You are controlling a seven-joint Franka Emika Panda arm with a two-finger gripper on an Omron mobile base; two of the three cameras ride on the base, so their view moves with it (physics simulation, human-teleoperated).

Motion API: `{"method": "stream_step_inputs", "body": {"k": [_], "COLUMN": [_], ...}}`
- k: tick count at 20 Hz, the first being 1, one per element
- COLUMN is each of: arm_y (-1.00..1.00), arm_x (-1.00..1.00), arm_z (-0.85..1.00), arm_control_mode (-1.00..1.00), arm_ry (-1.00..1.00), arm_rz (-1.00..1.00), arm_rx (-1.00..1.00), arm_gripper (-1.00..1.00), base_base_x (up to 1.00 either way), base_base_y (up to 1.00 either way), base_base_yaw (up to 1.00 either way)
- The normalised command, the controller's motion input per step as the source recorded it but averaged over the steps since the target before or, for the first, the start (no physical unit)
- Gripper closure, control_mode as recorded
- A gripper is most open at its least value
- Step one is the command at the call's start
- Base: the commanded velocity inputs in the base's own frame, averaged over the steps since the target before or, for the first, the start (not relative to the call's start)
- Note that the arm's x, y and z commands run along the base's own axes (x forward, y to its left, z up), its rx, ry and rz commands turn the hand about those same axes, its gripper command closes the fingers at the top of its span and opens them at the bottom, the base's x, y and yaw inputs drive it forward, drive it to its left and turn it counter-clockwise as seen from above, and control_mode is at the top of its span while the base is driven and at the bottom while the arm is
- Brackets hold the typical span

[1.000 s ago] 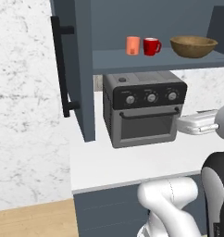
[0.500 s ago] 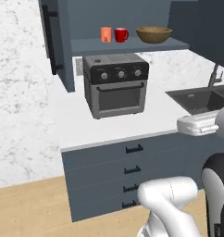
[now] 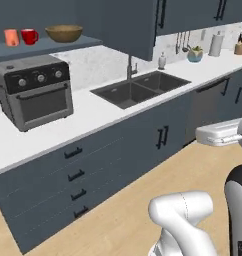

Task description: Gather all objects into one cabinet and sort the glasses and bowls to opposite sides.

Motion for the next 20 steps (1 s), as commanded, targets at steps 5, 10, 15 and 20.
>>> {"method": "stream_step_inputs", "body": {"k": [5,10,15,20], "arm_y": [0.0,0.0,0.0,0.0], "arm_x": [0.0,0.0,0.0,0.0], "arm_z": [0.0,0.0,0.0,0.0], "arm_control_mode": [1.0,1.0,1.0,1.0], "arm_ry": [0.0,0.0,0.0,0.0], "arm_rz": [0.0,0.0,0.0,0.0], "arm_rx": [0.0,0.0,0.0,0.0], "arm_gripper": [-1.0,-1.0,-1.0,-1.0], "base_base_x": [-0.18,0.08,0.56,0.92], "base_base_y": [-0.44,-0.34,-0.17,-0.31], "base_base_yaw": [-0.66,-0.5,-0.31,-0.19]}}
